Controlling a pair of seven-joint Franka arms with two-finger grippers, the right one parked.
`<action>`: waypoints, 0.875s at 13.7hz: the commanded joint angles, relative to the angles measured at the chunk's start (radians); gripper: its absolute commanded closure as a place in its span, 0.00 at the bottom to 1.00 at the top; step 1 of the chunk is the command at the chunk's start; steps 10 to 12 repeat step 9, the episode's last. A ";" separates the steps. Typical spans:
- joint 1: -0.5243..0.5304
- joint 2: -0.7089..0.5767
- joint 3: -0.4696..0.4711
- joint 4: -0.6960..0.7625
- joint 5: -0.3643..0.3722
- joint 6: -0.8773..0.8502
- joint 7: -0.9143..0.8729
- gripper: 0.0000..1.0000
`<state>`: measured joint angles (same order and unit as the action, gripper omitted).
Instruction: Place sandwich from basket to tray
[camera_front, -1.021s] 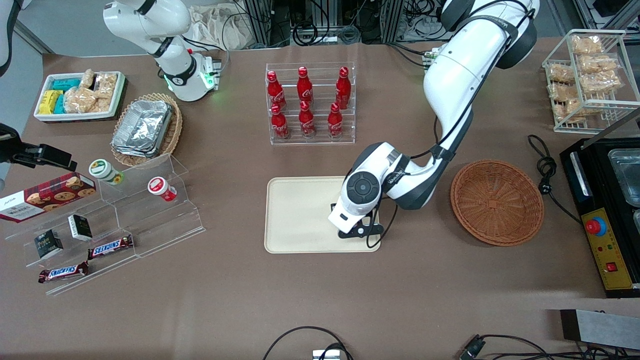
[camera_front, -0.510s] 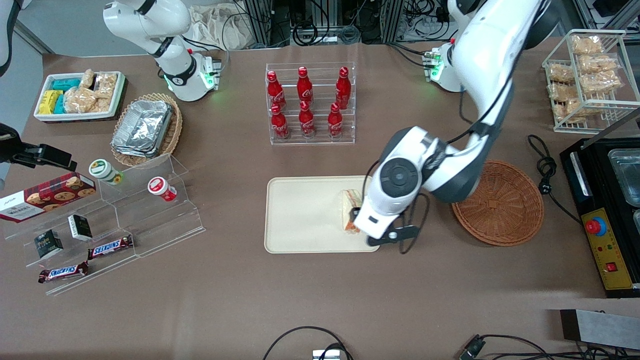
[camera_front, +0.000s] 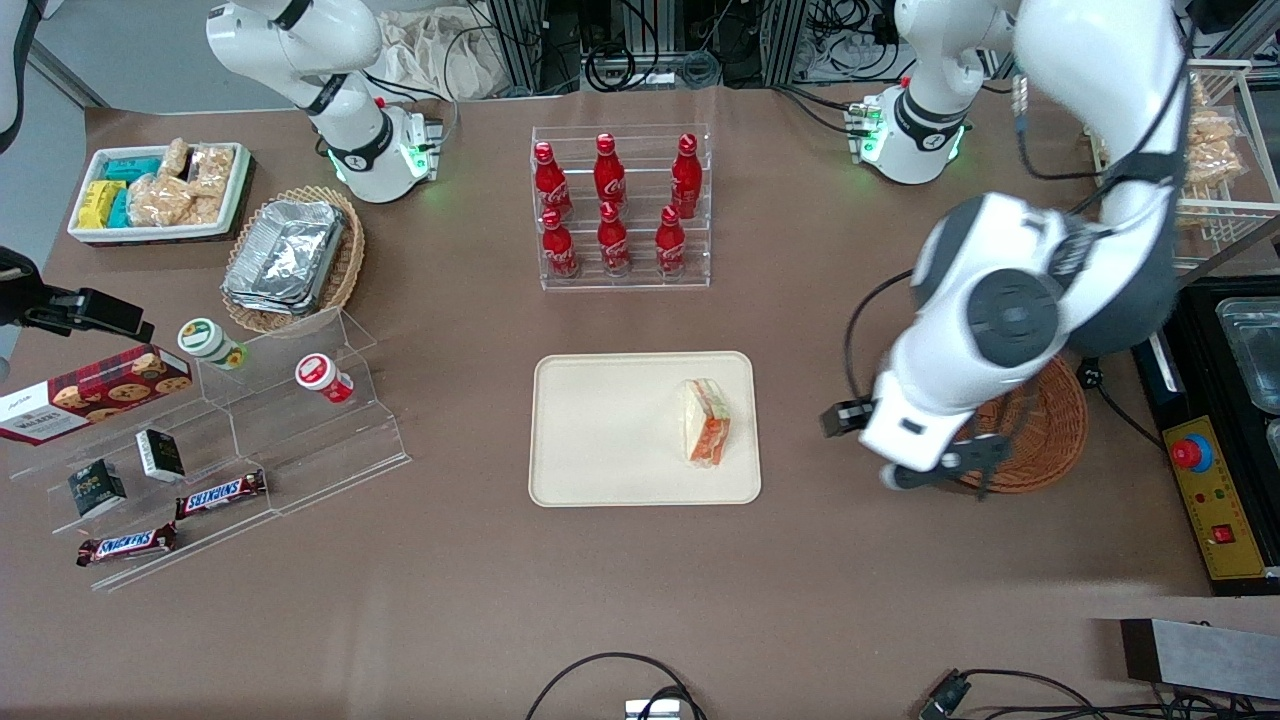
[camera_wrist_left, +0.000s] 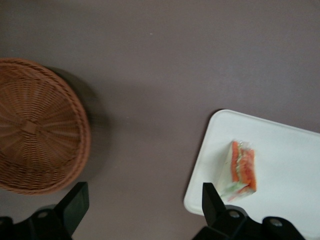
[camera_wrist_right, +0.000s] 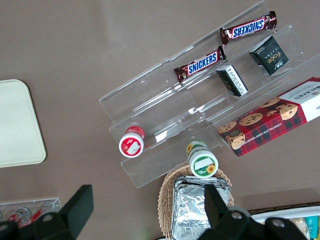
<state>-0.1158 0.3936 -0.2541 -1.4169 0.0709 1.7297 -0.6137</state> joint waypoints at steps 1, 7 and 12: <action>-0.011 -0.203 0.126 -0.190 -0.083 0.007 0.180 0.00; -0.008 -0.292 0.251 -0.202 -0.051 -0.111 0.579 0.00; -0.004 -0.277 0.251 -0.172 -0.034 -0.114 0.629 0.00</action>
